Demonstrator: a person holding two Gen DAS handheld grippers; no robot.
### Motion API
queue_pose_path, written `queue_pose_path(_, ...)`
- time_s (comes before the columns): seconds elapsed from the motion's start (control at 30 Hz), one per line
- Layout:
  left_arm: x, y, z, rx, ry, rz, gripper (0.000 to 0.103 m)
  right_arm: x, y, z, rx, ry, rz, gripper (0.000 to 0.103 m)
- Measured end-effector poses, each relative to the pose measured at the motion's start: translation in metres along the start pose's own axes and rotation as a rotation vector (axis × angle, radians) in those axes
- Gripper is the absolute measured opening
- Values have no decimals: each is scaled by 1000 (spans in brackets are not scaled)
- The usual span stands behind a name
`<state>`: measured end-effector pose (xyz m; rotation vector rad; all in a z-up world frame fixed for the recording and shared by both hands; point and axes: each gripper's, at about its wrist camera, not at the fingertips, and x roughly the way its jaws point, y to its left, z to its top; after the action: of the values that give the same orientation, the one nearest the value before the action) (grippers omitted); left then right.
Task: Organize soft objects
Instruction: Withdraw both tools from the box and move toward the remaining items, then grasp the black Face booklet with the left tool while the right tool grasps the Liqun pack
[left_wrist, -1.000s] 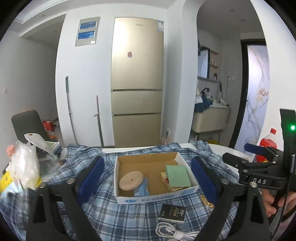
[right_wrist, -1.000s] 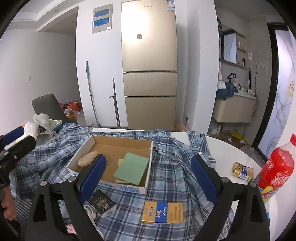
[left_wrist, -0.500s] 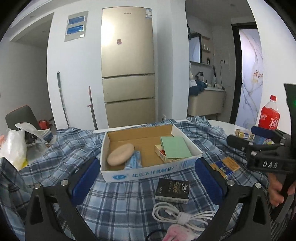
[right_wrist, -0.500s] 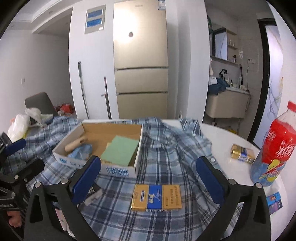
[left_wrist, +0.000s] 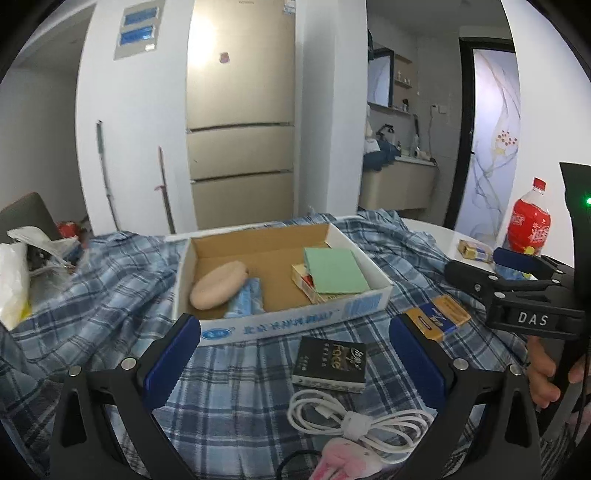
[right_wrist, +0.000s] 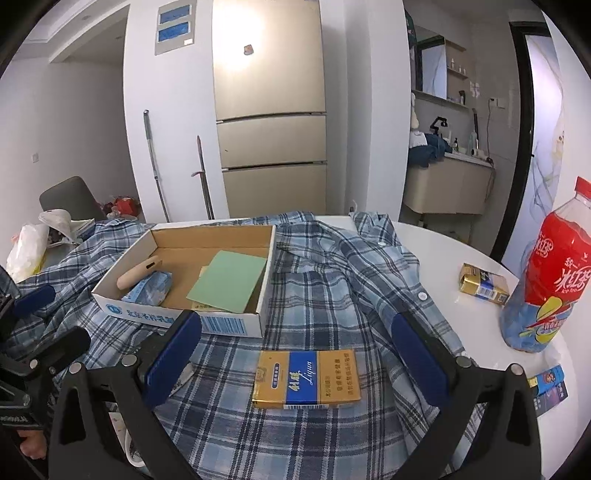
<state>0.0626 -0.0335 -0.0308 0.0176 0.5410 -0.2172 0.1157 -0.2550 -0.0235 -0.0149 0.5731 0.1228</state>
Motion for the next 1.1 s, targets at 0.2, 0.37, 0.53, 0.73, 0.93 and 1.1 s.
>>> queue_pose_path(0.2, 16, -10, -3, 35, 70, -30, 103, 17, -8, -2, 41, 90, -15, 103)
queue_pose_path(0.37, 34, -19, -5, 82, 162, -53, 103, 26, -13, -5, 73, 150, 2, 103)
queue_pose_path(0.53, 58, -18, -6, 67, 277, -133, 103, 26, -13, -5, 73, 155, 7, 103)
queue_pose_path(0.73, 76, -12, -1, 51, 338, -171, 103, 35, -14, -6, 78, 204, 12, 103)
queue_pose_path(0.93, 95, -18, -10, 77, 427, -193, 101, 37, -14, -8, 81, 224, 17, 103)
queue_pose_path(1.1, 105, -13, -14, 45, 470, -197, 90, 39, -11, -9, 71, 238, 17, 103)
